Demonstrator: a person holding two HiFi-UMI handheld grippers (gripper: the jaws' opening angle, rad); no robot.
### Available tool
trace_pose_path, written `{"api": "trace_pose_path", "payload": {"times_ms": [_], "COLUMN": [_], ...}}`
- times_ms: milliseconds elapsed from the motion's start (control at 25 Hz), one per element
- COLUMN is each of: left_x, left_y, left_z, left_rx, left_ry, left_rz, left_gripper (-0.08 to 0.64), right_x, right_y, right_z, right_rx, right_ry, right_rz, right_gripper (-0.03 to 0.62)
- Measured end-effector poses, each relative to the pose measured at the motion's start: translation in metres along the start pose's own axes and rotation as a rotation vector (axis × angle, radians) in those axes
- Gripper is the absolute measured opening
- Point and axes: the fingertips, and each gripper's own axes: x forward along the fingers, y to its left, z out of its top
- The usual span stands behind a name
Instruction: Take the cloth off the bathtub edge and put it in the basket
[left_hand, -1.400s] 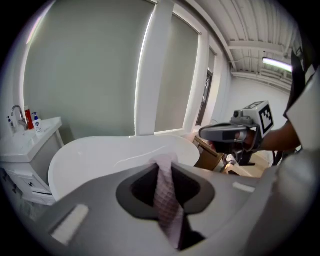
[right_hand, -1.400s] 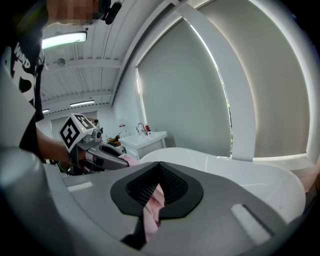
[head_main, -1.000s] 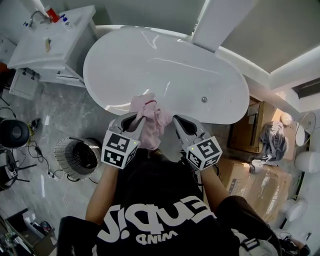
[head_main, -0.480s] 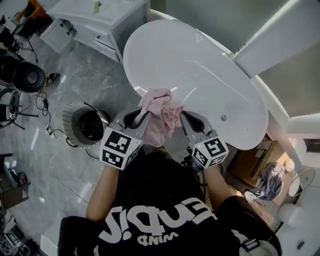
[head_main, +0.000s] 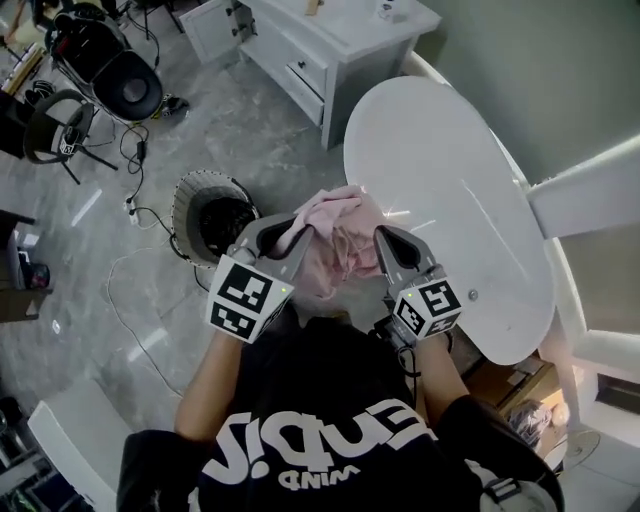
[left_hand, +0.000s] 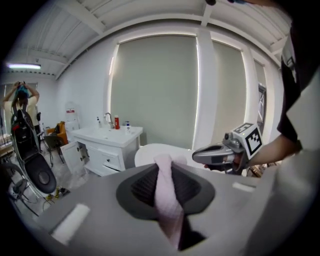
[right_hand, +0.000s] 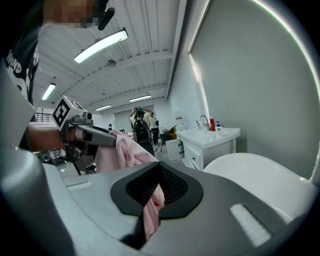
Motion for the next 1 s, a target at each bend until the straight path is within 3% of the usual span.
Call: {"api": "trace_pose_path", "payload": {"times_ms": [520,1000], "left_x": [-0.104,-0.221], "left_y": [0.155,0.282], "left_z": [0.015,-0.012], "left_rx": [-0.028,-0.111], "left_ry": [-0.097,-0.133], "left_rz": [0.172,0.442], "left_gripper": [0.049,0.049], "right_x": [0.153,0.257], "right_y": [0.116,0.221], "right_z": [0.038,0.061], "right_rx": [-0.072,-0.156], "right_ry": [0.012,0.039], "right_rz": [0.187,0.386], "right_gripper": [0.005,0.005]}}
